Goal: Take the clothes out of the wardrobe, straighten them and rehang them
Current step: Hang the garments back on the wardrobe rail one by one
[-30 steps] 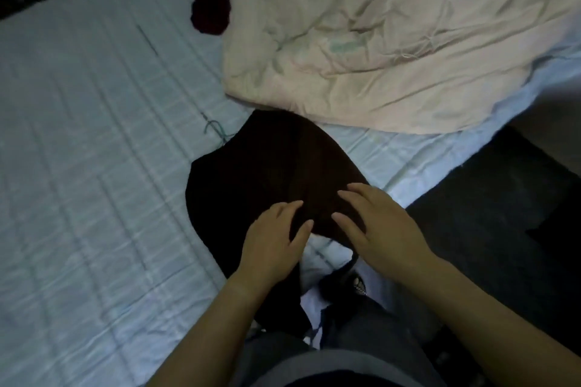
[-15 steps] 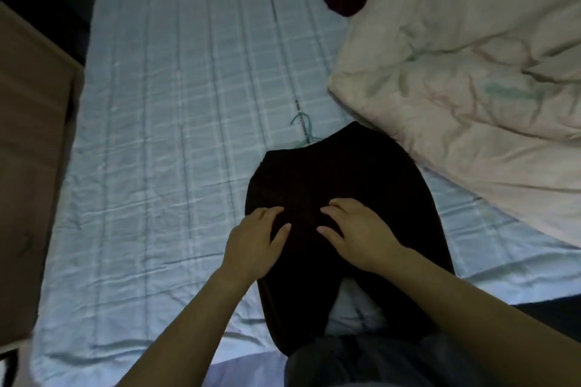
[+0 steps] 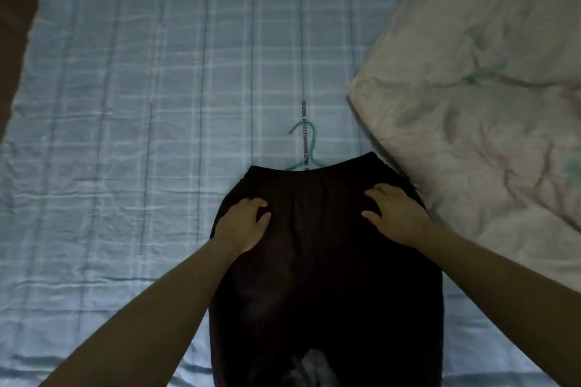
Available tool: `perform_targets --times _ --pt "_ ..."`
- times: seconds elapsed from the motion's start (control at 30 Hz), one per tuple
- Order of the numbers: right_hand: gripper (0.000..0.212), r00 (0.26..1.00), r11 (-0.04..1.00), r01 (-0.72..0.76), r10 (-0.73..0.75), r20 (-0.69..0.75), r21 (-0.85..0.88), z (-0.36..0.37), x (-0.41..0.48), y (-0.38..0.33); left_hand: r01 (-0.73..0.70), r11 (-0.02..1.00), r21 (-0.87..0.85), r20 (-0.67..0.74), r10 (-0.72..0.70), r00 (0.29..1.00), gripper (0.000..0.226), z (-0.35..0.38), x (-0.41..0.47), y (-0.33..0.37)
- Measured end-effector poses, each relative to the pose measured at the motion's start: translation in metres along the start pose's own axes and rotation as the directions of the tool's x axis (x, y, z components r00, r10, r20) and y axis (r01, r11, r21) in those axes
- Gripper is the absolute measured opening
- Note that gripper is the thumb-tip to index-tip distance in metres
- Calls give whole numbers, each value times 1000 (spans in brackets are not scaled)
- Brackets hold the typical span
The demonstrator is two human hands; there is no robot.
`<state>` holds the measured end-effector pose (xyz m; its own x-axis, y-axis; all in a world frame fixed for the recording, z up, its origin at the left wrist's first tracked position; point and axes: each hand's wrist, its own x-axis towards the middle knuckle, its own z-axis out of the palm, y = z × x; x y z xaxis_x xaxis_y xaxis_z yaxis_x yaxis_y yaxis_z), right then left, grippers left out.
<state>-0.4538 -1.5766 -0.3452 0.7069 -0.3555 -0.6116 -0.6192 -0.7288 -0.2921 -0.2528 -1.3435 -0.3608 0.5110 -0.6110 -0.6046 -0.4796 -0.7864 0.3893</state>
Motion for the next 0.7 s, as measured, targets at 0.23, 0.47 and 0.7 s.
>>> perform_targets --times 0.23,0.47,0.7 --pt "50 957 967 244 -253 -142 -78 1 108 13 -225 972 70 -276 235 932 55 16 82 17" --pt "43 968 962 252 -252 12 -107 3 133 13 -82 927 366 -16 95 995 46 29 117 31" --pt "37 929 946 322 -325 -176 -46 -6 91 12 -267 963 32 26 267 963 25 -11 85 39"
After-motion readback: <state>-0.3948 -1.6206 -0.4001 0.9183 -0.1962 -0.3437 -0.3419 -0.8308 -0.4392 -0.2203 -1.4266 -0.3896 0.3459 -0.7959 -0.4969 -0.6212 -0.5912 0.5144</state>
